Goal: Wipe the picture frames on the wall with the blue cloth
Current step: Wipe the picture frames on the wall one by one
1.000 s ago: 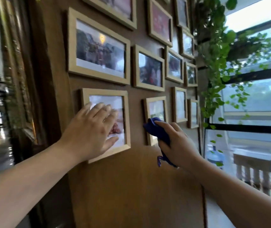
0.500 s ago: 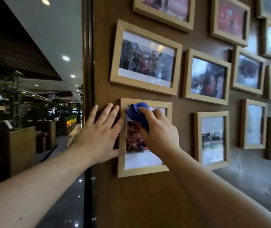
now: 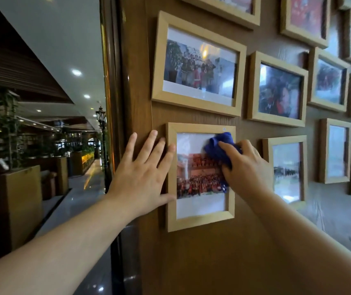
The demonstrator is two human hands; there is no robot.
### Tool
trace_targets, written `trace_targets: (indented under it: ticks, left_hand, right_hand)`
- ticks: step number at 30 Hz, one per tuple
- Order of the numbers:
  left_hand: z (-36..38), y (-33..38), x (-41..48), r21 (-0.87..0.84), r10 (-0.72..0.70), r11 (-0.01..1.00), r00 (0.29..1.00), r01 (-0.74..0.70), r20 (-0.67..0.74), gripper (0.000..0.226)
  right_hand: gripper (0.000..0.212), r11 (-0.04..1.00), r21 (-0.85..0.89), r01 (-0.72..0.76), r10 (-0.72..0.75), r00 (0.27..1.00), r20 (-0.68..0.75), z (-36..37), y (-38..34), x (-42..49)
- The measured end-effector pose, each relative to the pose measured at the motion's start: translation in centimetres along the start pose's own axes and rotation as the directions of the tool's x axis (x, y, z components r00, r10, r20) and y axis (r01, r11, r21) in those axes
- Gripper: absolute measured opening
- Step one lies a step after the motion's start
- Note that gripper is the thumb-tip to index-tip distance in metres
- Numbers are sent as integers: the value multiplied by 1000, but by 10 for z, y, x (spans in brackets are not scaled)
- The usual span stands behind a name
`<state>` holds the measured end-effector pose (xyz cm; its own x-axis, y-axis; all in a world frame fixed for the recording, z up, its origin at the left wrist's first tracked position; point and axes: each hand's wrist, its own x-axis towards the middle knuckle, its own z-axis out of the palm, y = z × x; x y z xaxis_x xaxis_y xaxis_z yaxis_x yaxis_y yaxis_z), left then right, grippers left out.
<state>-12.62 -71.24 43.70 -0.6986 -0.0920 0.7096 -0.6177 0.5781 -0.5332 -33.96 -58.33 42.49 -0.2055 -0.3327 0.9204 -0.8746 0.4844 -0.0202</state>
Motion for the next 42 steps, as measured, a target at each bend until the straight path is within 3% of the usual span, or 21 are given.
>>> trace_targets:
  ticks: [7, 15, 17, 19, 22, 25, 28, 36, 42]
  left_hand:
    - [0, 1, -2, -36, 0, 999, 999, -2, -50, 110]
    - [3, -1, -2, -32, 11, 999, 998, -14, -69, 111]
    - [4, 0, -2, -27, 8, 1000, 998, -10, -69, 112]
    - [4, 1, -1, -28, 8, 1000, 997, -10, -71, 111]
    - [3, 1, -1, -27, 11, 1000, 997, -13, -73, 111]
    - [5, 1, -1, -27, 7, 1000, 997, -9, -77, 113]
    - [5, 1, -2, -26, 12, 1000, 997, -14, -79, 113]
    - [4, 3, -2, -12, 6, 1000, 997, -7, -83, 115]
    - [3, 3, -2, -10, 2, 1000, 997, -3, -83, 115]
  right_hand:
    - [60, 965, 90, 247, -251, 967, 37, 6, -59, -25]
    - [56, 999, 19, -37, 35, 995, 93, 15, -13, -45]
    - [54, 995, 96, 7, -21, 989, 147, 15, -29, -54]
    - [57, 975, 171, 140, -175, 962, 210, 13, -48, -64]
    - [57, 953, 131, 273, -296, 929, 220, 15, -50, -70]
    - [49, 994, 48, 101, -109, 973, 204, 14, -27, -69]
    - [43, 998, -15, -53, 55, 973, 225, 14, -11, -78]
    - [47, 969, 169, 181, -236, 882, 407, 7, -63, -95]
    - [45, 972, 96, 212, -233, 862, 450, 5, -35, -93]
